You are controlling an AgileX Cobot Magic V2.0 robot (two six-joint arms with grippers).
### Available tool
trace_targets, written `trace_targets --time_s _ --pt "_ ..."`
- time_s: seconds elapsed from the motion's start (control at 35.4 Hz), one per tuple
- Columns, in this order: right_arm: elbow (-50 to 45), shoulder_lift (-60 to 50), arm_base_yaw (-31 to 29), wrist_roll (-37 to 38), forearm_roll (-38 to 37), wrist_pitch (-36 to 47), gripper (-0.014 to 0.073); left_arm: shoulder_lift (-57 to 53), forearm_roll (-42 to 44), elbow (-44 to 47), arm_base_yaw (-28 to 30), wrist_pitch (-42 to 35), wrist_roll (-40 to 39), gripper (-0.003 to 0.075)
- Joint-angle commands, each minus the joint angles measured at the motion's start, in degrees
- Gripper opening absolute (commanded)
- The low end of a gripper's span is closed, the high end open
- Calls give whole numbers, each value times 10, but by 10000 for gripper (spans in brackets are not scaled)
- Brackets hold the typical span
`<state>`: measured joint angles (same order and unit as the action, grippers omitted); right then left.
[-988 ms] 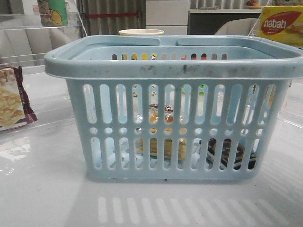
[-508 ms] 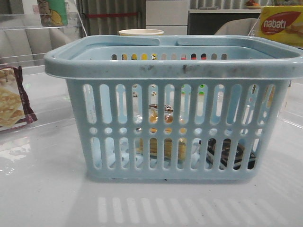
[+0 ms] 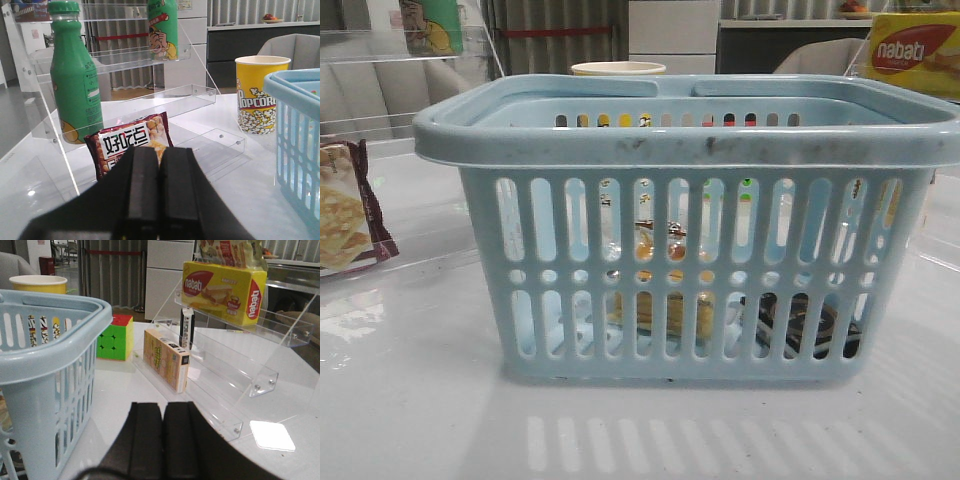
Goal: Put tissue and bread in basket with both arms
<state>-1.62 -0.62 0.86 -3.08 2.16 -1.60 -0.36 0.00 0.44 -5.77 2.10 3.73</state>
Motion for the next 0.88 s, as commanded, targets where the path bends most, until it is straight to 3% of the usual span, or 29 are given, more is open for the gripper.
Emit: trace_targets --time_s 0.0,0.25,0.85 --pt "-1 -10 1 -24 21 68 69 -10 -7 -1 0 -54 -6 95" --pt "-1 -10 -1 27 -7 69 69 -10 -7 -1 0 -54 -6 94" --pt "-1 -10 -1 27 -7 67 69 -10 -7 -1 0 -54 -6 94"
